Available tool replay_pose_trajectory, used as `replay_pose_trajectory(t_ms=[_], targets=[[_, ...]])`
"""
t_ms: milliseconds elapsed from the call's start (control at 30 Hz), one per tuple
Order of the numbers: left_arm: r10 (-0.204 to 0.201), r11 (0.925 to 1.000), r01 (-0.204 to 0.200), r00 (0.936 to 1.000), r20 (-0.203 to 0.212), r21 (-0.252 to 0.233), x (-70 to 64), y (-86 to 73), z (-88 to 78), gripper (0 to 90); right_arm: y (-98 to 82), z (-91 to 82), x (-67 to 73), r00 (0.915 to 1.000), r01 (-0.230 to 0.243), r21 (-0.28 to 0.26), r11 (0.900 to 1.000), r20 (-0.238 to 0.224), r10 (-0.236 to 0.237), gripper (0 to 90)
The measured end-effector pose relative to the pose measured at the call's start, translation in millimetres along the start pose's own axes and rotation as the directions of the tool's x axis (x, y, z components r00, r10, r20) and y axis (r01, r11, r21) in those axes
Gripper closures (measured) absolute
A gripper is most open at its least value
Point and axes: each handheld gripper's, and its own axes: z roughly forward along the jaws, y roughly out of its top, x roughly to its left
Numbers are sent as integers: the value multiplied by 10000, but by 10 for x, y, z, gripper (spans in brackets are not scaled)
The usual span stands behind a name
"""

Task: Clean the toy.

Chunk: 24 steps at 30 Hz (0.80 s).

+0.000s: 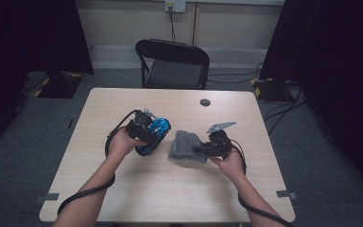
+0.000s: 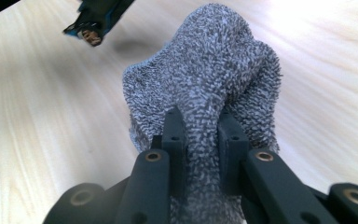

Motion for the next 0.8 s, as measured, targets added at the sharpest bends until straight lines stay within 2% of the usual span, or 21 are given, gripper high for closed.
replay_pose_trajectory(t_ms=[233, 533, 800], targets=[[-92, 9997, 95, 9999, -119, 207, 49, -154, 0, 281, -12, -160, -152, 9984, -321, -269, 9991, 458, 333, 768], [-285, 9968, 294, 9995, -133, 743, 100, -366, 85, 281, -90, -191, -301, 9933, -620, -194, 9979, 968, 636, 767], [-447, 9956, 461, 9988, -186, 817, 147, -431, 140, 280, -134, -175, -374, 9892, -732, -76, 9973, 1265, 735, 765]])
